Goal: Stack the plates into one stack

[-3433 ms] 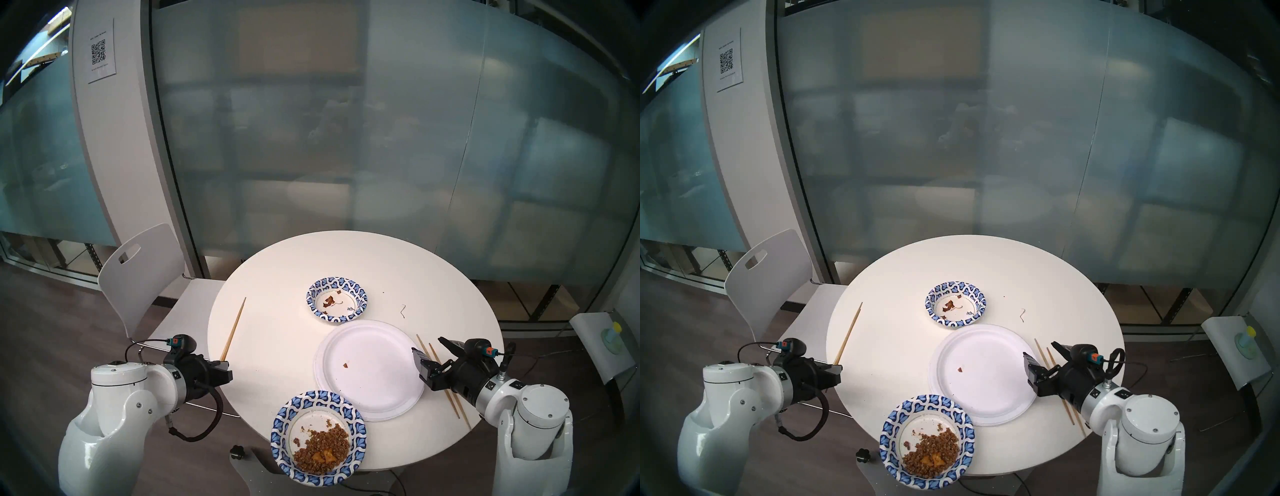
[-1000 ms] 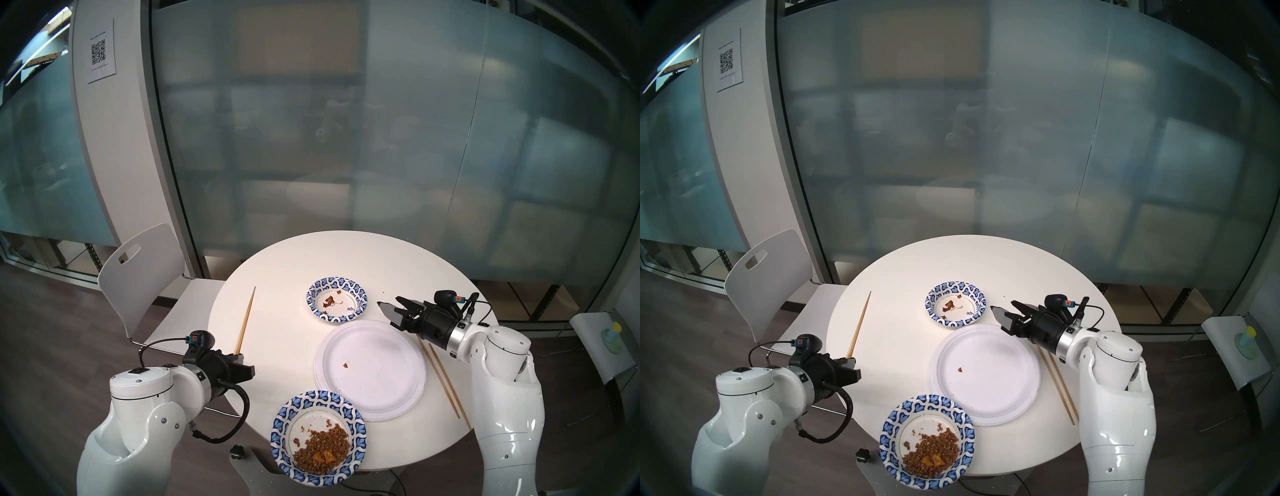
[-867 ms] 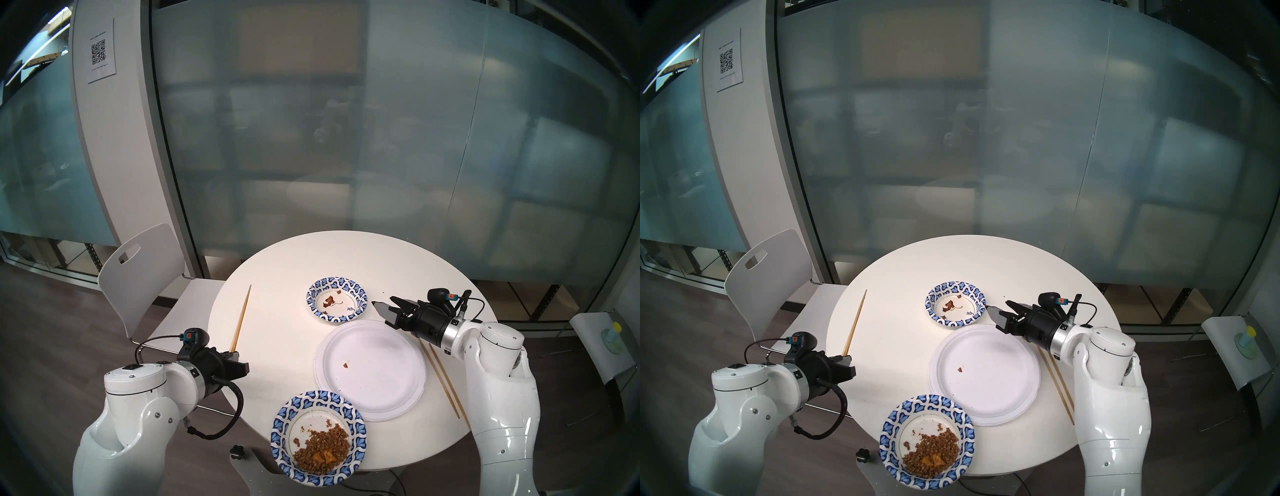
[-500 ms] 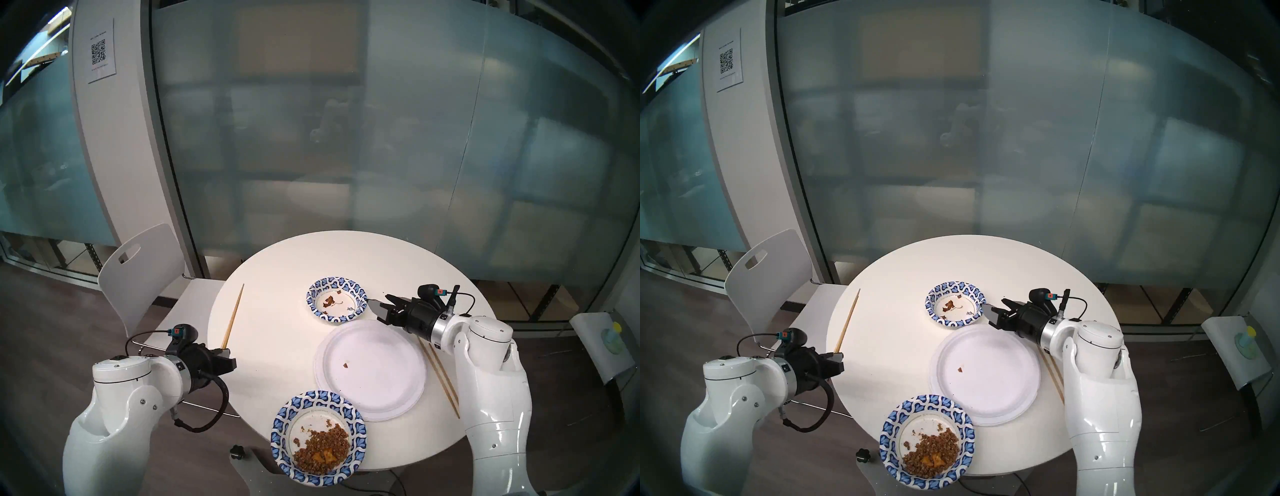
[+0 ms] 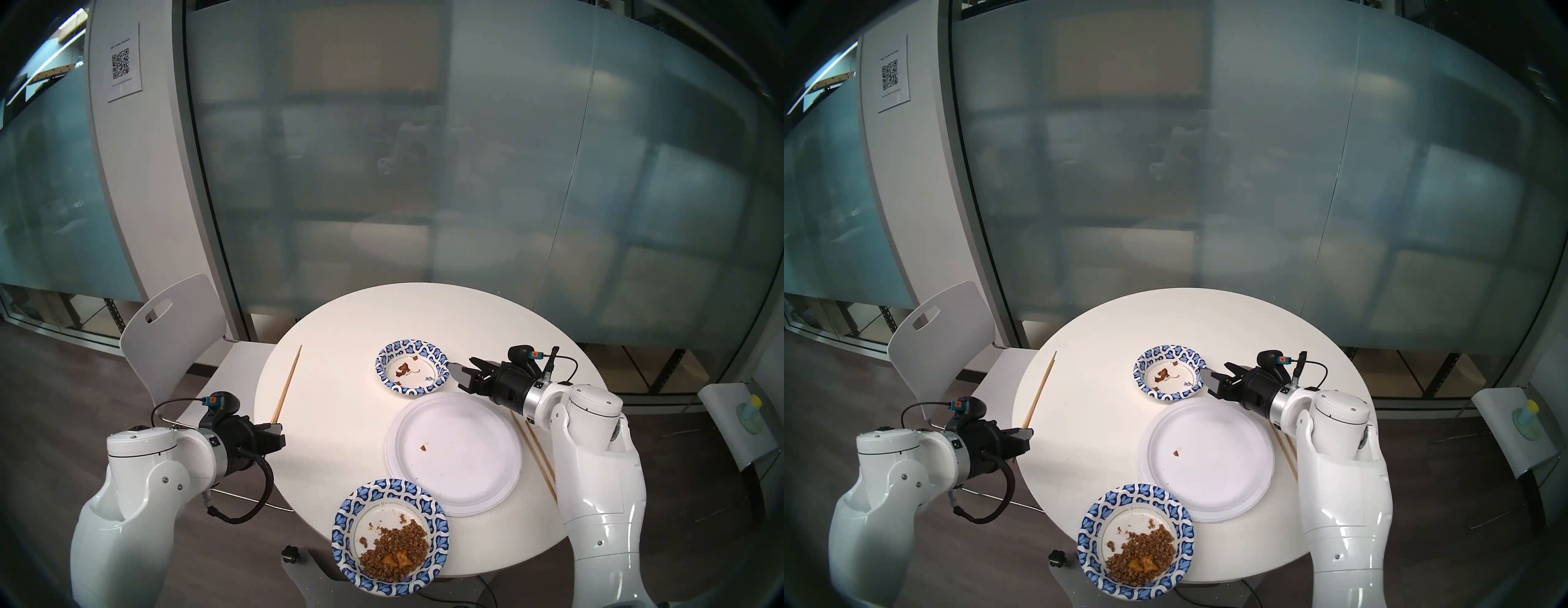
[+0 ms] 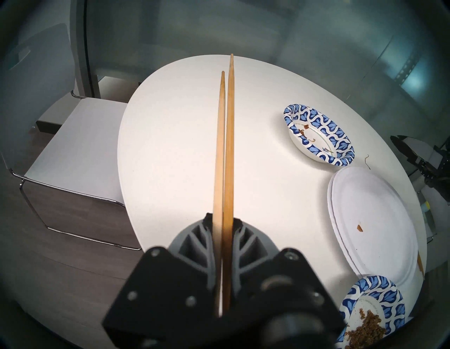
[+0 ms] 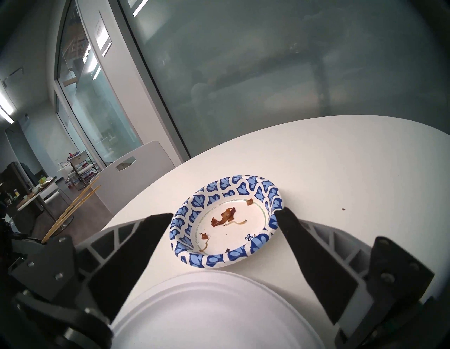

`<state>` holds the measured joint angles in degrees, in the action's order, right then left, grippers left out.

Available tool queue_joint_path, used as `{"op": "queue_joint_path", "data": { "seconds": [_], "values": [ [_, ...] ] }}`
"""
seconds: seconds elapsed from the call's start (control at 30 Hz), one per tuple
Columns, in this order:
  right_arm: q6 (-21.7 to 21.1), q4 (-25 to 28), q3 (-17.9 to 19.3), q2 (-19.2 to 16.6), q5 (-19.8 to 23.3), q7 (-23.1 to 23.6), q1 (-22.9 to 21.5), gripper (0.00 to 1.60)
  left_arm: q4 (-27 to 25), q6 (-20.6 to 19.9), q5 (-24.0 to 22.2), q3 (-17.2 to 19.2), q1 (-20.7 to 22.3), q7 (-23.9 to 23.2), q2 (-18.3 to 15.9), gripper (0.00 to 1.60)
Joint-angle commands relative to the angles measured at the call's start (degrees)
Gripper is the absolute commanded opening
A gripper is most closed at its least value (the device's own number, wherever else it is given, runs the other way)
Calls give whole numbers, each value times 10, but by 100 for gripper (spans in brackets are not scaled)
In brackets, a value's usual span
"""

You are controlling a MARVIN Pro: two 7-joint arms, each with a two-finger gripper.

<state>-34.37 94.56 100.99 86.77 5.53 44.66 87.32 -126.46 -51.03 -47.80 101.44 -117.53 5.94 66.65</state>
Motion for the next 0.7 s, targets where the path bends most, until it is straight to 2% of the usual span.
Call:
{"op": "queue_joint_path", "data": {
  "seconds": [0.0, 0.13, 0.5, 0.57, 0.67],
  "values": [
    [-19, -21, -14, -3, 7, -7, -56, 160, 10, 2, -13, 24, 13, -12, -3, 0],
    [-37, -51, -9, -5, 5, 1, -86, 160, 21, 1, -20, 34, 19, -18, -5, 0],
    [-84, -94, -3, -23, 14, 20, -123, 160, 41, 1, -27, 42, 26, -29, -12, 0],
    [-105, -110, -2, -33, 19, 34, -134, 160, 43, 1, -28, 41, 26, -30, -13, 0],
    [-109, -116, -4, -38, 18, 39, -136, 160, 44, 2, -28, 41, 26, -31, -13, 0]
  ]
}}
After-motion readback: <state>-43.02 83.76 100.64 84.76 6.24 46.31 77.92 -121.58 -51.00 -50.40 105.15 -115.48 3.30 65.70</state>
